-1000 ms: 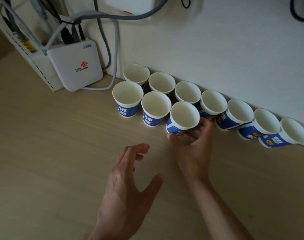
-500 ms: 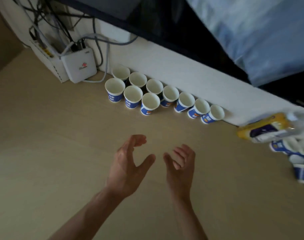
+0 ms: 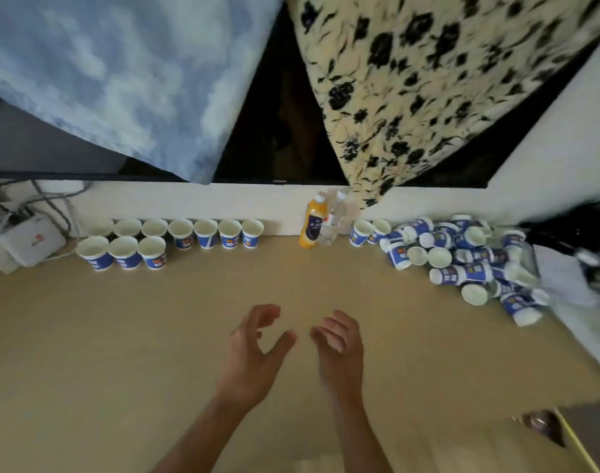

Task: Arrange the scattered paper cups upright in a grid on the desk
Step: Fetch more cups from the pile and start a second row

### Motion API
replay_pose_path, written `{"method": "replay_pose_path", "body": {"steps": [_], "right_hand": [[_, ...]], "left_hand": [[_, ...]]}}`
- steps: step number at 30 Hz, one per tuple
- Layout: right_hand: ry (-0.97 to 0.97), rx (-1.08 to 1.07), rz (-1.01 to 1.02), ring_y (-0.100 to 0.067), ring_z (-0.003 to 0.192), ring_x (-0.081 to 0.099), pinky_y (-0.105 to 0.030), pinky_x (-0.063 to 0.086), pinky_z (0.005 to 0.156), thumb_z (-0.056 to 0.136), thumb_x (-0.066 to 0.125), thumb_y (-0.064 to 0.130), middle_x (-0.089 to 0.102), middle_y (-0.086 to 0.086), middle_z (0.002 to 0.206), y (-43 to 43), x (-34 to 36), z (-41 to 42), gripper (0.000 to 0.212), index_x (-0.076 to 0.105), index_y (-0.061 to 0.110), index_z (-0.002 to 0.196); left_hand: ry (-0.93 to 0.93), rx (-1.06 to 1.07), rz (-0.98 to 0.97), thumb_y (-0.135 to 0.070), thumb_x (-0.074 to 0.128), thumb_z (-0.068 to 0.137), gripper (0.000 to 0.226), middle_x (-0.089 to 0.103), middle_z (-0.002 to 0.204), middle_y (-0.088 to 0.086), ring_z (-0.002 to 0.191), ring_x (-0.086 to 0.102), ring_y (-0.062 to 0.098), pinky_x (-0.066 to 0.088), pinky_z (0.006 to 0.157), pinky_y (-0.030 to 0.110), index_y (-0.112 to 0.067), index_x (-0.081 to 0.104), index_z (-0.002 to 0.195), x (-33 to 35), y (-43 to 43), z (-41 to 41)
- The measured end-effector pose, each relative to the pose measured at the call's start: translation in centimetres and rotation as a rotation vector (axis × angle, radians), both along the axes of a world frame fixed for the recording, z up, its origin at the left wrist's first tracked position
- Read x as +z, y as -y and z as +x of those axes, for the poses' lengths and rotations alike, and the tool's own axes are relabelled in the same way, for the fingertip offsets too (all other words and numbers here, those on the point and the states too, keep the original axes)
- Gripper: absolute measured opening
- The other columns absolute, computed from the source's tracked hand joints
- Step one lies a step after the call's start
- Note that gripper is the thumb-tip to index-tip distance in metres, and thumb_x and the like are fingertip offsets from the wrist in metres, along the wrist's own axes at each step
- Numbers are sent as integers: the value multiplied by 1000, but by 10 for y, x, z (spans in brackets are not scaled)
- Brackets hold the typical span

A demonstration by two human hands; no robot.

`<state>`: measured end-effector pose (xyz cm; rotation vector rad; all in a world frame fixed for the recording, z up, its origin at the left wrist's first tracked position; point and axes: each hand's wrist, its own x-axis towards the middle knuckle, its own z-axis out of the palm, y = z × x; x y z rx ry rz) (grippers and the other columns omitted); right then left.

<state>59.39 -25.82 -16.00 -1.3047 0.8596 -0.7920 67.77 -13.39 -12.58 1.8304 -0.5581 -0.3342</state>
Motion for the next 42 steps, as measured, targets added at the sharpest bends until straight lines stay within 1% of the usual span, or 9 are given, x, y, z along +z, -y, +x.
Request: {"method": "replay_pose_path", "body": {"steps": [4, 13, 17, 20, 28, 33, 37, 39, 42], "right_hand": [[16, -88, -3, 5, 82, 68, -10, 50, 73, 84, 75, -5, 67, -12, 105, 34, 14, -79, 39, 59, 11, 115], [-34, -195, 1, 6, 81, 67, -10, 50, 81, 84, 76, -2, 71, -12, 100, 117, 24, -203, 29, 64, 9, 108], [-69, -209, 6, 5, 81, 67, -10, 49, 78, 84, 77, -1, 71, -13, 99, 162, 14, -227, 27, 65, 5, 108], [-91, -215, 29, 3, 83, 67, -12, 50, 79, 85, 78, 5, 72, -8, 99, 199, 5, -241, 25, 67, 10, 106], [-204, -224, 57, -11, 94, 68, -18, 50, 80, 86, 80, 14, 71, 0, 98, 319, -7, -293, 23, 66, 19, 103], [-226, -207, 124, -18, 87, 69, -34, 55, 82, 85, 79, 14, 74, -2, 96, 392, -20, -305, 23, 68, 22, 103], [-282, -120, 147, -19, 86, 68, -40, 55, 86, 84, 79, 10, 73, -5, 96, 447, -39, -295, 24, 66, 19, 101], [-317, -72, 164, -17, 87, 68, -39, 55, 87, 84, 80, 11, 72, -4, 98, 478, -48, -290, 25, 65, 20, 102], [-408, -75, 170, -9, 82, 66, -25, 52, 76, 82, 81, 14, 71, -5, 102, 530, -64, -288, 31, 62, 16, 106]], "left_hand": [[16, -86, -2, -23, 80, 84, 31, 68, 110, -16, 104, 63, -2, 51, 89, 25, -24, 64, 110, 13, 47, -66], [3, -223, 38, -25, 79, 84, 26, 70, 106, -17, 100, 64, -5, 52, 87, 25, -27, 66, 107, 26, 135, -162], [8, -268, 63, -25, 79, 84, 27, 71, 106, -14, 98, 64, -5, 53, 86, 25, -25, 66, 108, 19, 185, -181], [-15, -297, 58, -24, 79, 85, 27, 70, 107, -14, 98, 63, -6, 51, 85, 22, -23, 66, 109, 10, 232, -194], [-147, -349, 76, -24, 79, 85, 23, 71, 106, -11, 100, 66, 4, 54, 86, 27, -25, 67, 104, -6, 372, -229], [-183, -320, 118, -24, 78, 86, 20, 71, 105, -11, 99, 66, 3, 52, 82, 25, -27, 66, 102, -11, 427, -243], [-204, -230, 156, -26, 78, 85, 21, 71, 105, -11, 98, 66, 4, 54, 85, 28, -27, 66, 102, -22, 459, -250], [-215, -193, 177, -26, 78, 85, 22, 71, 105, -12, 98, 66, 3, 54, 86, 29, -27, 66, 103, -30, 476, -255], [-244, -140, 204, -25, 78, 86, 24, 70, 106, -12, 100, 66, 4, 53, 86, 28, -27, 65, 105, -41, 506, -265]]}}
